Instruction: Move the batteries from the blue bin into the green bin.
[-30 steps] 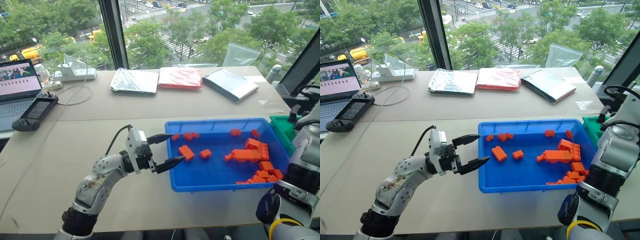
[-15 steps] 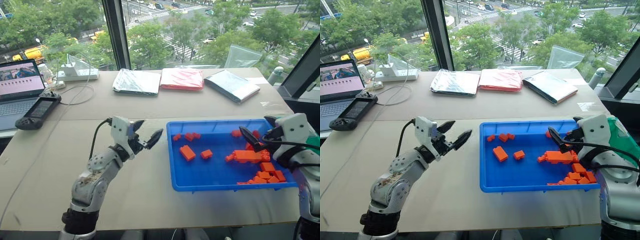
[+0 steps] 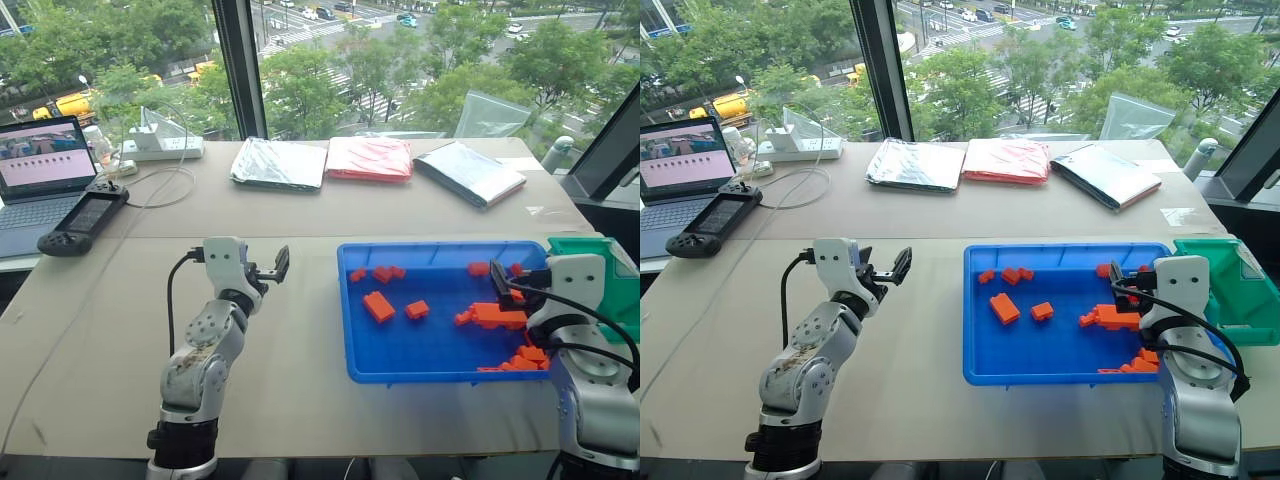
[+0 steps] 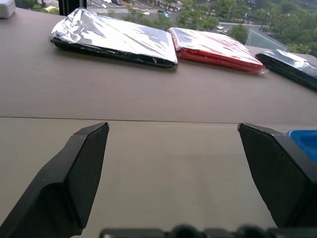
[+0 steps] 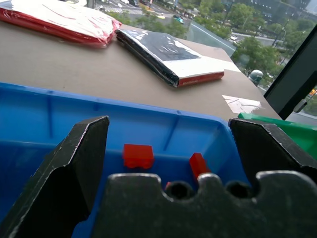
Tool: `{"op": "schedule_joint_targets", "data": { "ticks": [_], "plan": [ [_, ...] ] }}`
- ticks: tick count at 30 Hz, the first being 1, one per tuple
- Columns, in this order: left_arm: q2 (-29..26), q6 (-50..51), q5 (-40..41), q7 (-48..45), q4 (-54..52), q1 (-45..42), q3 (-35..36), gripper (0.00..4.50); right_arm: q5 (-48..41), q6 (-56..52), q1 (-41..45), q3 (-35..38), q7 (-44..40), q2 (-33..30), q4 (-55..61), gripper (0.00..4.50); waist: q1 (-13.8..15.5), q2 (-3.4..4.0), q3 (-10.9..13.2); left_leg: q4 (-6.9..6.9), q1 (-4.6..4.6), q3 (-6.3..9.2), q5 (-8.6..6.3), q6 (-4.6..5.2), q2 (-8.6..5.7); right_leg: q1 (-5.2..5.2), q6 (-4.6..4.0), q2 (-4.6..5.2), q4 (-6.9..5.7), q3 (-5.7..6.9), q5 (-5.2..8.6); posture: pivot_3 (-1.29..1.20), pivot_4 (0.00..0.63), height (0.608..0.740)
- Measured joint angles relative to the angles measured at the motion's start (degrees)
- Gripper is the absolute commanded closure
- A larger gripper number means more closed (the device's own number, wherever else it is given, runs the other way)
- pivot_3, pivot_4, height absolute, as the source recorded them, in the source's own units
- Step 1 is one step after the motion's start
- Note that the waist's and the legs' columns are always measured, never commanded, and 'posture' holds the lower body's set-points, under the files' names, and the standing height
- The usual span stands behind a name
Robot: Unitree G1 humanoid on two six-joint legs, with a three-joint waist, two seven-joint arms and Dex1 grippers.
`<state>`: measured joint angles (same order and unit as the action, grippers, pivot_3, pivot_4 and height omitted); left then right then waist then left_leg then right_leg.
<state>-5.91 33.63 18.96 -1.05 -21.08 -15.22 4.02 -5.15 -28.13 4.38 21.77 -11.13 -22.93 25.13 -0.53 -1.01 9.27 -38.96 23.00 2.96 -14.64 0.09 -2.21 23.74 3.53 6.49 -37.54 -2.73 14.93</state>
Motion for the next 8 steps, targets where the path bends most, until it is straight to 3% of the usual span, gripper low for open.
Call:
{"op": "schedule_joint_targets", "data": {
  "ticks": [8],
  "plan": [
    [0.8, -1.0, -0.6, -0.4, 0.7, 0.3, 0.3, 0.00, 1.4, 1.5, -0.7, -1.3, 0.6, 0.1, -0.9, 0.02, -0.1, 0.00, 0.0, 0.00, -0.01, 0.00, 0.00, 0.00, 0.00, -0.03, 0.00, 0.00, 0.01, 0.00, 0.00, 0.00, 0.150, 0.740]
  ]
}}
